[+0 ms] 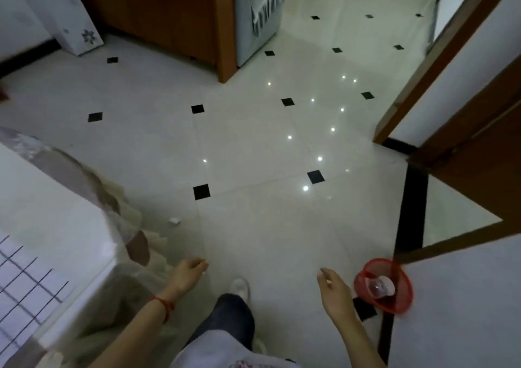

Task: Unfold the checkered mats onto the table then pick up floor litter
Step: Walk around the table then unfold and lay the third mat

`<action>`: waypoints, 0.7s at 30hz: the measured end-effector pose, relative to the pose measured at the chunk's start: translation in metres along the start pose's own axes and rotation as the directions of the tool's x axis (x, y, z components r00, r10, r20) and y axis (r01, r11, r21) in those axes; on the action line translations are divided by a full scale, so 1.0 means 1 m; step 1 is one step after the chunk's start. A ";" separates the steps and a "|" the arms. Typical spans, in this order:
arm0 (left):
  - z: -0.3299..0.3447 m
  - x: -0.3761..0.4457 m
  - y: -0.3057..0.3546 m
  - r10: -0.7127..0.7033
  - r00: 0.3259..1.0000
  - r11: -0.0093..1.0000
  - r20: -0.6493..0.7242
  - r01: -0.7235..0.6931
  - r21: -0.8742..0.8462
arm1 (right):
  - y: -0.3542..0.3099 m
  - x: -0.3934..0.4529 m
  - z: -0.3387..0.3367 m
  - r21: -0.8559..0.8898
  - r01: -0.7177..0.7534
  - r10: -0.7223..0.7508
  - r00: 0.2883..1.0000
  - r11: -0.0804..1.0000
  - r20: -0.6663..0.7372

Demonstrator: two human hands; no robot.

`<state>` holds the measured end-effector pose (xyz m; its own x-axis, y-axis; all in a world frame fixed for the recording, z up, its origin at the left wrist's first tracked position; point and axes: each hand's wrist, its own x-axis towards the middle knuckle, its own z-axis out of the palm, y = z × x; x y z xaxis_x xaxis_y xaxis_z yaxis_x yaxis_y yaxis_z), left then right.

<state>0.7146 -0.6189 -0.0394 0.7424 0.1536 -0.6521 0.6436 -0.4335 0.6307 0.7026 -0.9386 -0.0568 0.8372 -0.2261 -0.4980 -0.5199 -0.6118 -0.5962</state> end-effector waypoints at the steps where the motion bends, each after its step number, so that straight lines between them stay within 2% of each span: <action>1: -0.003 0.009 -0.003 -0.026 1.000 0.999 -0.007 0.026 -0.028 | -0.001 0.011 0.001 -0.012 -0.015 0.015 1.000 1.000 0.017; 6: -0.024 0.065 0.006 -0.148 0.987 0.978 -0.063 0.136 -0.158 | -0.044 0.091 0.005 -0.034 -0.017 0.020 0.996 0.999 0.092; 10: -0.042 0.120 0.042 -0.228 0.970 0.947 -0.087 0.200 -0.252 | -0.094 0.159 0.002 -0.039 -0.016 0.021 0.992 0.999 0.122; 14: -0.069 0.179 0.100 -0.187 0.980 0.947 -0.062 0.163 -0.275 | -0.140 0.219 -0.002 -0.044 -0.021 0.027 0.991 0.999 0.134; 18: -0.102 0.234 0.153 -0.151 0.983 0.936 -0.104 0.109 -0.335 | -0.178 0.275 -0.002 -0.076 -0.024 0.036 0.985 0.997 0.169; 21: -0.128 0.273 0.183 -0.183 0.972 0.913 -0.145 0.114 -0.391 | -0.213 0.327 0.000 -0.112 -0.016 0.038 0.981 0.994 0.190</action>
<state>1.0593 -0.5426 -0.0480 0.6310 0.3573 -0.6886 0.7449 -0.0312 0.6664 1.0868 -0.8824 -0.0929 0.7694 -0.1008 -0.6307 -0.5112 -0.6891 -0.5136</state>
